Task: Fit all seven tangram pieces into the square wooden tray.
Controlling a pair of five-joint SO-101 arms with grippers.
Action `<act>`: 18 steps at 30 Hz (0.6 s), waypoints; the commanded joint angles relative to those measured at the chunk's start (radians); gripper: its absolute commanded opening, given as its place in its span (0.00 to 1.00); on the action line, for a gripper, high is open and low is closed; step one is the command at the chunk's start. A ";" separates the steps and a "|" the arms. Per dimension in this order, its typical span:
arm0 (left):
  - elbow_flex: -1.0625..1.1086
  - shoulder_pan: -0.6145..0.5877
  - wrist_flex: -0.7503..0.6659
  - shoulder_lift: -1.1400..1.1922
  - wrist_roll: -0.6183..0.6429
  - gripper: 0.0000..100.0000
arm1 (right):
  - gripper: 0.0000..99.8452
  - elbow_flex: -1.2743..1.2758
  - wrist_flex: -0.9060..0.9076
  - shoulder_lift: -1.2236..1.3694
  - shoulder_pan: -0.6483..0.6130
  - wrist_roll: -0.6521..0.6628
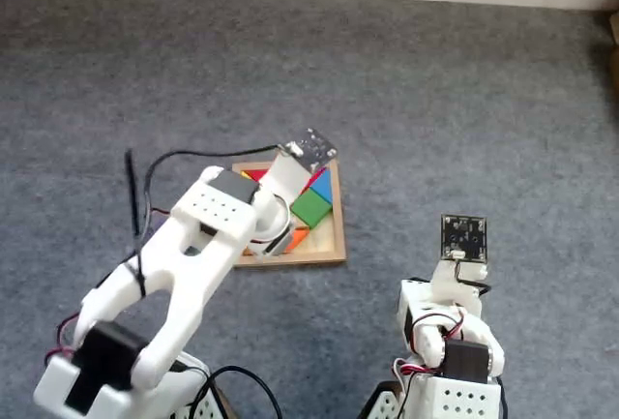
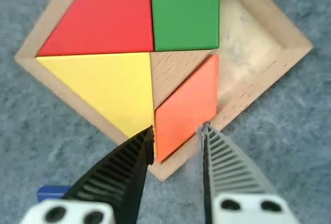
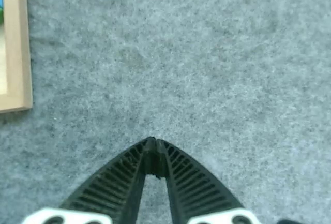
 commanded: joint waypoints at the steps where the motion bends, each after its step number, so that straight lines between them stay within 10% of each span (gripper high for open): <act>1: -0.045 -0.010 0.061 -0.113 0.011 0.16 | 0.01 0.068 -0.019 -0.012 0.015 0.009; 10: -0.031 -0.056 0.100 -0.174 0.009 0.16 | 0.01 0.068 -0.018 -0.012 0.015 0.009; 18: -0.028 -0.340 0.100 -0.166 -0.003 0.21 | 0.01 0.068 -0.018 -0.012 0.015 0.009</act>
